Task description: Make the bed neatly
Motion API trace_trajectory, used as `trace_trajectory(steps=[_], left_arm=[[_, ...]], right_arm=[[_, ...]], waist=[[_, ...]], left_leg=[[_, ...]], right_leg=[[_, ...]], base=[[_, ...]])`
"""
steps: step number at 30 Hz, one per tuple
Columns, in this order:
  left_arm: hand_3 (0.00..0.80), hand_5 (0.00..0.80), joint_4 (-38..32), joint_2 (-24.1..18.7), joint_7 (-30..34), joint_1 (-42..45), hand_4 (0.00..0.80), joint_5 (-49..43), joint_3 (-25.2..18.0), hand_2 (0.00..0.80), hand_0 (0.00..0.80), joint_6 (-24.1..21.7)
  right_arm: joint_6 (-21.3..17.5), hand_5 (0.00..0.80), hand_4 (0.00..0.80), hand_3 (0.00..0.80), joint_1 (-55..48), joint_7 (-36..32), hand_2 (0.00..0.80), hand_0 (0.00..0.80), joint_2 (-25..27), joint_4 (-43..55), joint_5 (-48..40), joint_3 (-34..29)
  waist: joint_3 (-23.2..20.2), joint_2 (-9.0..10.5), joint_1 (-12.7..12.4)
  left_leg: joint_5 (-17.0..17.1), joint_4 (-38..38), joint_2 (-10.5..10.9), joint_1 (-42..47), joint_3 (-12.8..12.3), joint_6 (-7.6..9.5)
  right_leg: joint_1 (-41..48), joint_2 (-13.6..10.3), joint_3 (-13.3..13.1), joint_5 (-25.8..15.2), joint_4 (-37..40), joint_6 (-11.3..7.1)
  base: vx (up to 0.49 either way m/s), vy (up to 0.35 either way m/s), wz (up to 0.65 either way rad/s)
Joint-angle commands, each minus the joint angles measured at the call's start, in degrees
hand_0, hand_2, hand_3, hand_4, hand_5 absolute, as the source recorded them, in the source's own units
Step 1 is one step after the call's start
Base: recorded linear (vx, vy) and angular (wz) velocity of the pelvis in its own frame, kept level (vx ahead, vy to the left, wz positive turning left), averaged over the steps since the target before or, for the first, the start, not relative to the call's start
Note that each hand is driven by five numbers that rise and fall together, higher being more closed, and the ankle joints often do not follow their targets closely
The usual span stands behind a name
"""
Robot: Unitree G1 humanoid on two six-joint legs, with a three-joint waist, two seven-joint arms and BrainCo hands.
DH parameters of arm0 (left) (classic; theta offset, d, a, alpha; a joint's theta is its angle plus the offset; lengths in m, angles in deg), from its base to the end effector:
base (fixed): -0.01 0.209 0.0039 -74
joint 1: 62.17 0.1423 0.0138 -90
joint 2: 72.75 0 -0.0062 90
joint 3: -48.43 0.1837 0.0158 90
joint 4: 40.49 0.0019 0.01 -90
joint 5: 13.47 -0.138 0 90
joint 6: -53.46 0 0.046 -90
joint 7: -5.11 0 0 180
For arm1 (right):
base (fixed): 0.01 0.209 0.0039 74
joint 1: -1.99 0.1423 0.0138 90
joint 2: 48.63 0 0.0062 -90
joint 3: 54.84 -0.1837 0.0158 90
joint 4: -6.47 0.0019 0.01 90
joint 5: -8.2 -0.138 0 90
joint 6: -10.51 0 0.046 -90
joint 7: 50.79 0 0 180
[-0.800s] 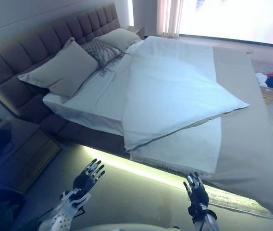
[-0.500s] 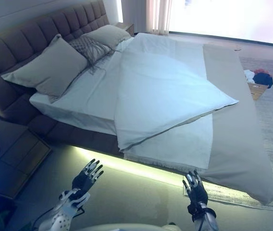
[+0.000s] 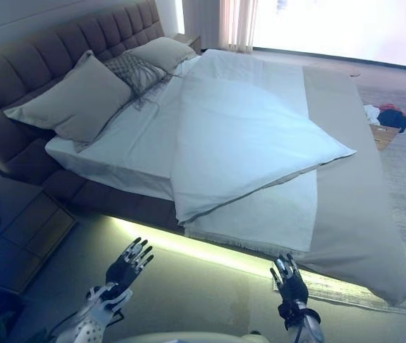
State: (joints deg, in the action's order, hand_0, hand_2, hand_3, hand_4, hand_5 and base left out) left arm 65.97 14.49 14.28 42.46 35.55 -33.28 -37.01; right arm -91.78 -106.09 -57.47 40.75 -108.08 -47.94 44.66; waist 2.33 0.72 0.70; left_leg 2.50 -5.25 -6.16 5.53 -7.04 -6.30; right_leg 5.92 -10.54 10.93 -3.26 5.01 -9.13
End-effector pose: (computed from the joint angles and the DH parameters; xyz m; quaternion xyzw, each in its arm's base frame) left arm 0.1201 0.2122 -0.0408 -0.2685 0.2409 0.0103 0.9326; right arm 0.0885 -0.2090 -0.0634 0.3157 0.2280 -0.1263 0.9124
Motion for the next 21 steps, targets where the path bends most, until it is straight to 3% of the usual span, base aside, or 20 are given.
trace_trajectory(steps=[1,5,7,11,14,15,17,21], left_arm=[[0.000,0.000,-4.0,-2.5,1.8,-0.6,0.000,-0.4,-2.2,0.000,0.000,-2.5],[0.000,0.000,-2.5,-1.9,1.1,-1.4,0.000,2.5,-1.3,0.000,0.000,-2.3],[0.000,0.000,-2.5,-1.6,0.8,-2.1,0.000,3.1,-0.9,0.000,0.000,-2.4],[0.000,0.000,-0.9,-1.1,1.4,-5.0,0.000,3.0,0.4,0.000,0.000,-3.3],[0.000,0.000,-0.5,-0.9,0.4,-7.1,0.000,1.9,1.0,0.000,0.000,-3.0],[0.000,0.000,-1.3,-1.3,0.5,-7.0,0.000,1.5,0.3,0.000,0.000,-2.2],[0.000,0.000,-1.8,-2.1,0.9,-6.2,0.000,0.5,-0.7,0.000,0.000,-1.4],[0.000,0.000,0.5,-2.8,1.9,-5.6,0.000,-1.9,-0.9,0.000,0.000,-2.3]], right_arm=[[-0.6,0.000,0.000,0.000,2.8,-0.4,0.000,0.000,1.0,5.8,0.8,-1.1],[2.2,0.000,0.000,0.000,3.8,-0.2,0.000,0.000,1.6,5.0,-1.0,-1.9],[1.8,0.000,0.000,0.000,4.8,-0.3,0.000,0.000,2.6,5.4,-1.4,-1.6],[-0.7,0.000,0.000,0.000,7.4,-0.8,0.000,0.000,4.0,5.8,-2.8,-0.7],[-0.7,0.000,0.000,0.000,8.0,0.2,0.000,0.000,3.0,5.7,-2.7,-1.0],[-0.9,0.000,0.000,0.000,7.7,0.3,0.000,0.000,2.1,5.7,-2.4,-1.2],[-1.6,0.000,0.000,0.000,6.9,0.2,0.000,0.000,0.9,5.7,-2.0,-1.5],[-3.8,0.000,0.000,0.000,3.9,-0.3,0.000,0.000,-1.1,6.6,-3.1,-1.2]], waist=[[-0.8,0.66,0.5],[-0.8,1.06,0.6],[0.8,1.79,-0.7],[3.3,0.43,-1.8],[2.6,-0.25,-1.5],[2.2,-0.21,-2.0],[1.8,-0.28,-2.5],[2.5,-3.21,-1.9]], left_leg=[[-2.2,1.6,2.0,1.3,-4.4,3.35],[-3.6,8.3,1.1,-0.6,-3.5,2.08],[-2.6,16.4,2.5,-5.1,0.0,1.90],[-2.9,12.0,4.9,-5.6,4.5,3.71],[-3.0,8.6,5.3,-3.4,4.5,4.07],[-3.4,8.4,6.3,-3.0,5.1,4.78],[-3.9,8.8,7.5,-3.2,5.5,6.15],[-4.9,10.6,9.0,-4.1,5.4,10.49]], right_leg=[[-1.6,3.9,-2.9,-1.6,-1.1,1.36],[-1.8,4.3,-3.2,-1.4,-2.1,2.44],[-2.5,4.0,-2.5,-1.5,-3.8,3.18],[-5.3,3.2,-2.9,-0.9,-8.3,3.00],[-5.1,1.5,-2.6,-0.8,-8.6,1.91],[-5.1,0.1,-2.7,-1.5,-10.4,0.74],[-6.0,-1.3,-3.1,-1.7,-15.0,0.16],[-14.1,-2.8,-3.9,-4.5,-39.3,2.04]], base=[[0.018,-0.051,-0.05],[0.007,-0.010,-0.03],[-0.046,0.002,0.08],[-0.034,0.165,0.17],[0.101,0.171,-0.03],[0.158,0.109,0.07],[0.133,0.131,0.07],[0.077,0.252,0.18]])
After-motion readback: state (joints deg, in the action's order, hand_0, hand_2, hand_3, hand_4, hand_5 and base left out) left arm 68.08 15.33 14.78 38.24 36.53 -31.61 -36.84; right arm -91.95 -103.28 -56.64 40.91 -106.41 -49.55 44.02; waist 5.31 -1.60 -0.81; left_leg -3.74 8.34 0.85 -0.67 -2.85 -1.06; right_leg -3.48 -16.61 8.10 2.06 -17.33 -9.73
